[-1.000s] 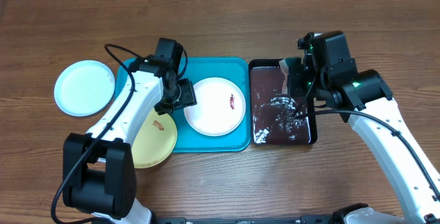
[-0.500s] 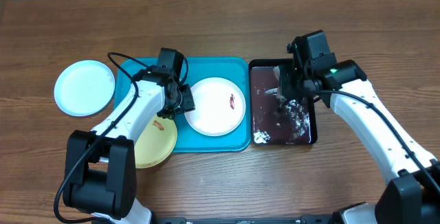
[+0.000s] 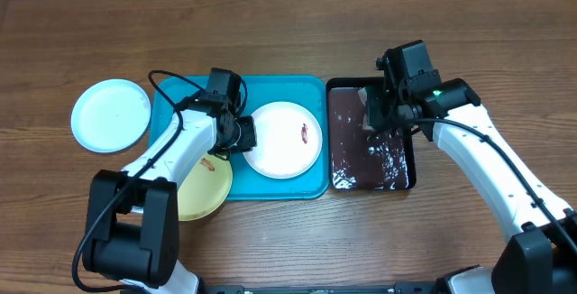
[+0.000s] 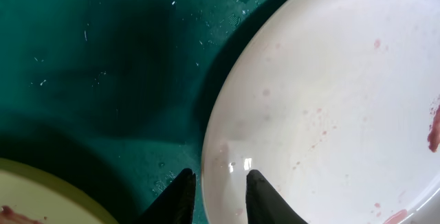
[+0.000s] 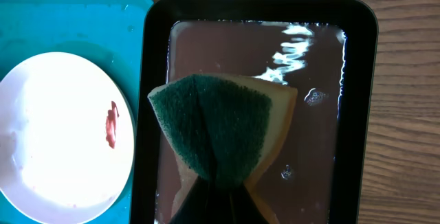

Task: Clean dirty plates on tray and stack at the side
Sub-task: 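Rub the held sponge in the black tray's water with the right gripper, then keep wetting the sponge in the black tray with the right gripper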

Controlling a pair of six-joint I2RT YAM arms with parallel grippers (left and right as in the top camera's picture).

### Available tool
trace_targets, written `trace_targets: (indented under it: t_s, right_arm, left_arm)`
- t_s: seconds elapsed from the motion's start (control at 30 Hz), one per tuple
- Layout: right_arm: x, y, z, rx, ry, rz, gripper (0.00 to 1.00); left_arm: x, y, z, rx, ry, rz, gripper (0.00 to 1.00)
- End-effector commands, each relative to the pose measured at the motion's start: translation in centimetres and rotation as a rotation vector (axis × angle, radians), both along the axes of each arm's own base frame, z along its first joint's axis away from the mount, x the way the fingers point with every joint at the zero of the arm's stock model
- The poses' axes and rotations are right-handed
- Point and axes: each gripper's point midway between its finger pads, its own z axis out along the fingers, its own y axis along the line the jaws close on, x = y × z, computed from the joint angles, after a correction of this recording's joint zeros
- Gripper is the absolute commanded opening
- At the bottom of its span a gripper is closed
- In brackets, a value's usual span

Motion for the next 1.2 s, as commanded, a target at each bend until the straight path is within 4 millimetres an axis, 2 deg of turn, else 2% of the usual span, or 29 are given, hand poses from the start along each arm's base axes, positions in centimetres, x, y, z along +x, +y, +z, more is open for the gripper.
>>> trace_targets:
  t_s: [0.0,0.27,0.63,1.07,1.17]
  right_arm:
    - [0.0,0.2,0.3,0.008,-0.011,0.005,0.04]
    - [0.1,0.3,0.4,0.009,-0.014,0.005,0.04]
    - [0.2,0.1,0.3,0.001,-0.018,0.001,0.04]
    - [0.2,0.1,0.3,0.001,-0.018,0.001,0.04]
    - [0.2,0.1,0.3,0.001,-0.018,0.001,0.04]
  left_arm:
    - [-0.2,-0.4,0.0,-0.009,-0.003,-0.023,0.27]
    - [-0.1,-0.4,0.0,-0.009,-0.006,-0.023,0.19]
    - [-0.2,-0.3,-0.1,-0.005,-0.005,-0.023,0.19]
    - [-0.3,-0.3,-1.2,0.000,0.020,-0.022,0.09]
    - [-0.2,-0.3,-1.2,-0.001,0.017,-0.022,0.14]
